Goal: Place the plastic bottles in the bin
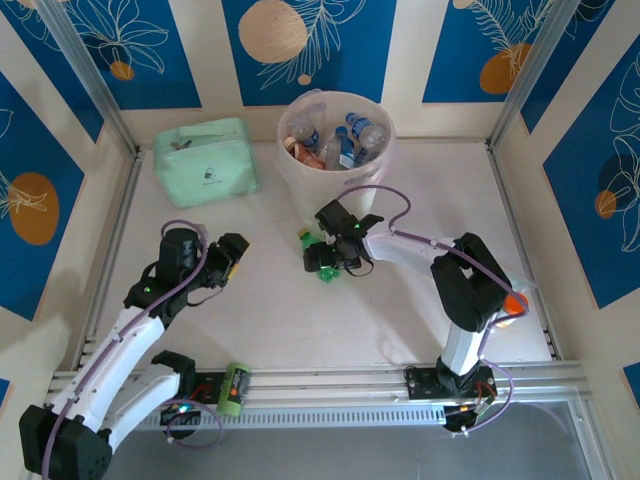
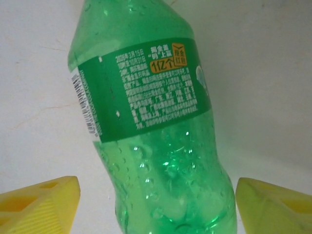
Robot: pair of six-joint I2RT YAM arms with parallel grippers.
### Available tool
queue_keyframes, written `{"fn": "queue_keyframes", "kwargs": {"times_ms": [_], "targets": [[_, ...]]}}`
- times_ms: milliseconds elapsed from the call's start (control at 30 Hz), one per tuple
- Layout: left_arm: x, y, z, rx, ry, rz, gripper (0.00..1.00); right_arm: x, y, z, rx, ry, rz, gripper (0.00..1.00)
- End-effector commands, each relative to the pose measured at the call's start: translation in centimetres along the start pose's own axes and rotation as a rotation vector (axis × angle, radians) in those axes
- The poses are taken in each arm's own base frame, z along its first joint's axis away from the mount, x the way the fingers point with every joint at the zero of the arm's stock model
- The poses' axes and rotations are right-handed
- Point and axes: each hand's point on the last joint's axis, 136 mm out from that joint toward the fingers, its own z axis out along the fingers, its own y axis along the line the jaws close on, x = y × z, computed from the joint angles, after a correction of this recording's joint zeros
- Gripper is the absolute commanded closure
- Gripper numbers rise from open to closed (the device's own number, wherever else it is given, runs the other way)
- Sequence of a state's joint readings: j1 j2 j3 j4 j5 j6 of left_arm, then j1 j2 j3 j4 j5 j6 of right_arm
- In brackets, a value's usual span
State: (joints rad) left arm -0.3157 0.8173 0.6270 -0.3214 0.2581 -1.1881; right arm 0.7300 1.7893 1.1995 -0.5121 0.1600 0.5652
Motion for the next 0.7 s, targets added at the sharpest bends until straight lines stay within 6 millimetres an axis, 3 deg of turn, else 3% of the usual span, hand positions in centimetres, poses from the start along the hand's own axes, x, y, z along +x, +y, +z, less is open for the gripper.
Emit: {"fn": "queue_keyframes", "kwargs": {"times_ms": [0, 233, 400, 533, 667], "targets": [[-0.5, -0.9, -0.3, 0.027, -0.004, 0.013, 0.34, 0.3, 0.2, 0.5, 0.045, 0.038, -0.042, 0.2], [-0.7, -1.1, -0.5, 0.036, -0.009, 0.007, 0.34, 0.5, -0.2, 2.0, 0.132, 0.106, -0.044, 0.25], [-0.8, -1.2, -0.7, 0.043, -0.012, 0.007, 0.33, 0.6, 0.0, 2.5, 0.169, 0.132, -0.061, 0.38], [-0.8, -1.1, -0.9, 0.044, -0.013, 0.006, 0.3, 0.7, 0.4, 1.6, 0.172, 0.111, -0.077, 0.47], [-0.9, -1.2, -0.9, 0.049, -0.009, 0.004, 0.27, 1.2, 2.1, -0.4, 0.134, 0.059, -0.11, 0.49]]}}
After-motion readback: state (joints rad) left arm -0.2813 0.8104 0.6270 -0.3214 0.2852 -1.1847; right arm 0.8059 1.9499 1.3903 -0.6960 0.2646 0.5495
